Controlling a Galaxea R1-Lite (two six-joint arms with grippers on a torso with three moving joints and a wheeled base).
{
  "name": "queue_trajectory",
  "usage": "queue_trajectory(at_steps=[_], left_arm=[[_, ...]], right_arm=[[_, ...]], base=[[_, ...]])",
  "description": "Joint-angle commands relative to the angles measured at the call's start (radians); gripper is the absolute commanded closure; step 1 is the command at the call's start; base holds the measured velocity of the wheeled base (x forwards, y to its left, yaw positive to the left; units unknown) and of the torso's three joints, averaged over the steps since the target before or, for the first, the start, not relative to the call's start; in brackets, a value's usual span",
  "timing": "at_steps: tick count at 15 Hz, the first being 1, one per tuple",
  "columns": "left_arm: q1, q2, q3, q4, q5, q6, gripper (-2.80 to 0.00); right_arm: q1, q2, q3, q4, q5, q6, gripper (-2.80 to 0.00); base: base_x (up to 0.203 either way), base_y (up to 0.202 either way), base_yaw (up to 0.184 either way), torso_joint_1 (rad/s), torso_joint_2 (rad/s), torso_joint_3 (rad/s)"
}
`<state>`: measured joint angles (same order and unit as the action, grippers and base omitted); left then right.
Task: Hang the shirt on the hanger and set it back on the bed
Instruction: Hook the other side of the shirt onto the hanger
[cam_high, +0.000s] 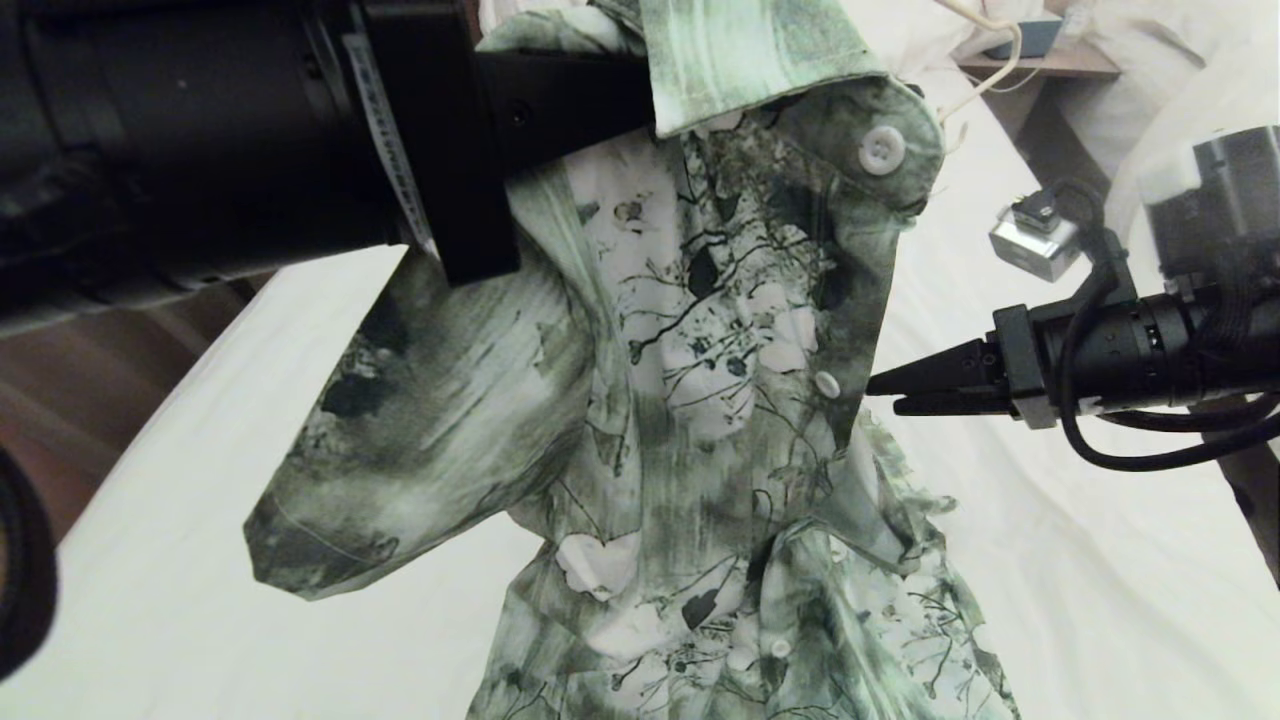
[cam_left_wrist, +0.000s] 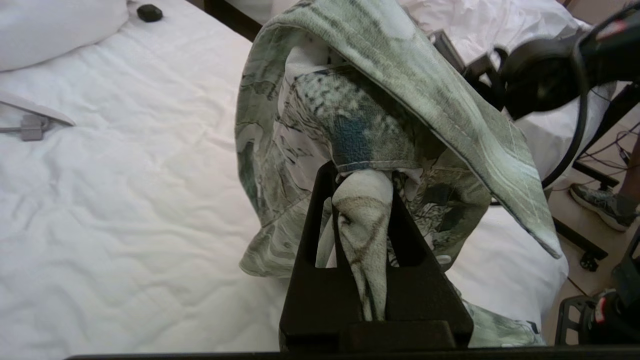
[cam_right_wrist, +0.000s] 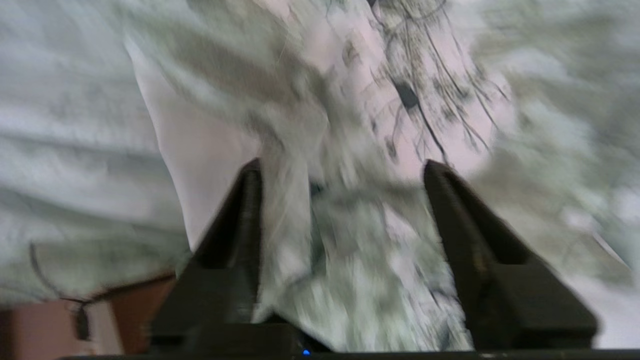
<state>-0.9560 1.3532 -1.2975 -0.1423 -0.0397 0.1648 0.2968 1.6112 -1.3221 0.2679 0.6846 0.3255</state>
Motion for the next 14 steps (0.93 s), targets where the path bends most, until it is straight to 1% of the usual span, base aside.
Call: queue_trajectory(at_steps=[1, 2, 4, 6, 8, 10, 12, 13, 14], left_arm=[[0.002, 0.000, -0.008, -0.002, 0.000, 0.001, 0.00], [0.003, 0.000, -0.009, -0.002, 0.000, 0.001, 0.00], [0.003, 0.000, -0.014, -0.001, 0.000, 0.001, 0.00], [0.004, 0.001, -0.020, 0.000, 0.000, 0.001, 0.00], [0.005, 0.000, -0.035, 0.029, 0.000, 0.001, 0.00], [0.005, 0.000, -0.050, 0.049, 0.000, 0.001, 0.00], [0.006, 0.001, -0.059, 0.050, 0.000, 0.001, 0.00], [0.006, 0.001, -0.059, 0.050, 0.000, 0.001, 0.00], [0.008, 0.001, -0.059, 0.050, 0.000, 0.001, 0.00]], right_arm=[[0.008, 0.020, 0.051, -0.123, 0.026, 0.053, -2.80], [0.013, 0.026, 0.077, -0.194, 0.055, 0.098, -2.80], [0.020, 0.038, 0.110, -0.313, 0.072, 0.140, -2.80], [0.021, 0.047, 0.122, -0.403, 0.092, 0.217, -2.80], [0.019, 0.057, 0.145, -0.480, 0.148, 0.241, -2.80], [0.027, 0.062, 0.147, -0.523, 0.157, 0.320, -2.80], [0.037, 0.072, 0.147, -0.556, 0.165, 0.334, -2.80], [0.038, 0.070, 0.147, -0.556, 0.165, 0.336, 0.00], [0.038, 0.070, 0.147, -0.556, 0.165, 0.337, 0.00]], base=[[0.000, 0.000, 0.000, 0.000, 0.00, 0.000], [0.000, 0.000, 0.000, 0.000, 0.00, 0.000], [0.000, 0.000, 0.000, 0.000, 0.00, 0.000], [0.000, 0.000, 0.000, 0.000, 0.00, 0.000], [0.000, 0.000, 0.000, 0.000, 0.00, 0.000], [0.000, 0.000, 0.000, 0.000, 0.00, 0.000], [0.000, 0.000, 0.000, 0.000, 0.00, 0.000], [0.000, 0.000, 0.000, 0.000, 0.00, 0.000], [0.000, 0.000, 0.000, 0.000, 0.00, 0.000]])
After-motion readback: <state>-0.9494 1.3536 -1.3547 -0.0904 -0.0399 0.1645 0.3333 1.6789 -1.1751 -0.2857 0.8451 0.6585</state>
